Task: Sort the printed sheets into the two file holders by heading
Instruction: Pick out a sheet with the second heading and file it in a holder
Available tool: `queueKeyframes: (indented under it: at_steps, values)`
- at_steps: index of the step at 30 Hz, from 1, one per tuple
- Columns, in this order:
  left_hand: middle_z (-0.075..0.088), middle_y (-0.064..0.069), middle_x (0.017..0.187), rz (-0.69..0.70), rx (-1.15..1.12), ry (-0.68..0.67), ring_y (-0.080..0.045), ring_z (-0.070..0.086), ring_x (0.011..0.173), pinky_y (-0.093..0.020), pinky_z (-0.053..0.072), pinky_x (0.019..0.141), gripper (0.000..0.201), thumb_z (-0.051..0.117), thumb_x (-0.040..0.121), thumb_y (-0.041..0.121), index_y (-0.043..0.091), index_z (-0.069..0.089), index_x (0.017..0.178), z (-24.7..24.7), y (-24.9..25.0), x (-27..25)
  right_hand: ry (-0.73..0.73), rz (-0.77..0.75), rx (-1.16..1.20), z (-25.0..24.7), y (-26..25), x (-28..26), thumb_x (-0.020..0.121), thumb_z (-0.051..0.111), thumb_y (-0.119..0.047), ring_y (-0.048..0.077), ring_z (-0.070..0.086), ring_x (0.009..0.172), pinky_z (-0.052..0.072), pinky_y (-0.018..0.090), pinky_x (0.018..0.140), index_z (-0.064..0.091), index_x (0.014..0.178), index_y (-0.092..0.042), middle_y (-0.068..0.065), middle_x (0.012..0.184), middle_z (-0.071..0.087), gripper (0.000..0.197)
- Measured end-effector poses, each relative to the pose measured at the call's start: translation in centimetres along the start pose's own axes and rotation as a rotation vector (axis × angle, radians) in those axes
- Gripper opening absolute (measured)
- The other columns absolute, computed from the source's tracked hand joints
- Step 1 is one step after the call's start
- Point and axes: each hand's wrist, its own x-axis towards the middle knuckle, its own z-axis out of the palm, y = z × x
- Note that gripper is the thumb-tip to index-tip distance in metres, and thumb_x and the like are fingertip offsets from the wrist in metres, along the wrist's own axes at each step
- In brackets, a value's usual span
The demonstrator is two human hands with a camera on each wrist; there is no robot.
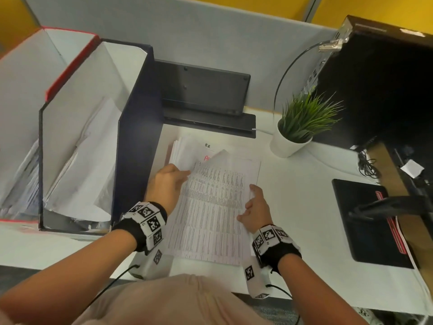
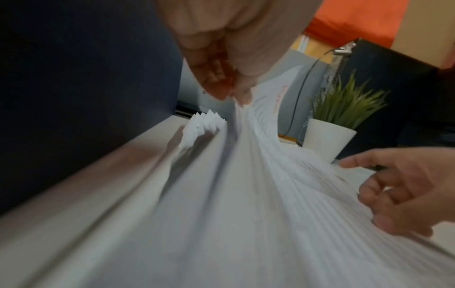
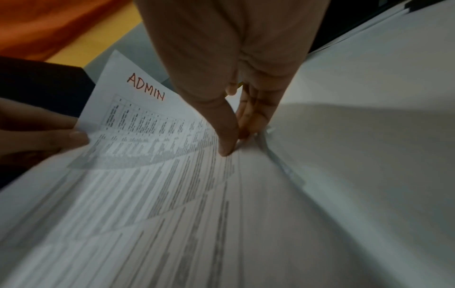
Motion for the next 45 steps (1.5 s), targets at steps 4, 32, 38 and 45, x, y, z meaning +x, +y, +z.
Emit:
queueKeyframes:
  at_steps: [4,32,38,45]
  values:
    - [0.061,0.011,0.081,-0.054,-0.247,0.027,-0.003,0.058,0.073,-0.017,0.047,0.065,0.016,0.056,0.09,0.008,0.023,0.063,0.088,0.2,-0.4,-0.2,0.038,0.054,0.092,-0.7,0.0,0.3,0.067,0.079,0.001,0.019,0.056,0.077,0.052,0.032,0.081,0.02,0.143,-0.026,0.012,0.098,0.054,0.1]
    - [0.059,-0.007,0.06,-0.49,-0.005,-0.161,-0.016,0.052,0.053,-0.025,0.046,0.057,0.026,0.068,0.084,0.019,0.001,0.065,0.065,0.7,-0.6,3.4,0.229,0.072,0.621,0.0,-0.3,-0.8,0.078,0.058,0.018,0.02,0.054,0.075,0.049,0.012,0.063,0.066,0.08,0.007,0.008,0.078,0.059,0.014]
    - [0.065,0.01,0.092,-0.243,-0.304,-0.007,-0.007,0.062,0.08,-0.02,0.05,0.067,0.014,0.057,0.09,0.017,0.023,0.067,0.098,1.0,-0.9,1.7,0.168,0.228,1.051,-0.4,-0.6,-0.7,0.079,0.042,0.018,0.022,0.051,0.055,0.047,0.021,0.047,0.052,0.048,-0.005,0.008,0.055,0.054,0.039]
    - [0.071,-0.003,0.091,-0.531,-0.809,-0.013,-0.024,0.064,0.094,-0.038,0.052,0.08,0.035,0.048,0.087,-0.003,0.021,0.062,0.066,1.0,-0.7,0.8,0.352,-0.008,0.798,0.3,0.1,-0.2,0.064,0.076,0.012,0.009,0.054,0.072,0.046,0.006,0.058,0.04,0.11,-0.007,-0.002,0.085,0.053,0.062]
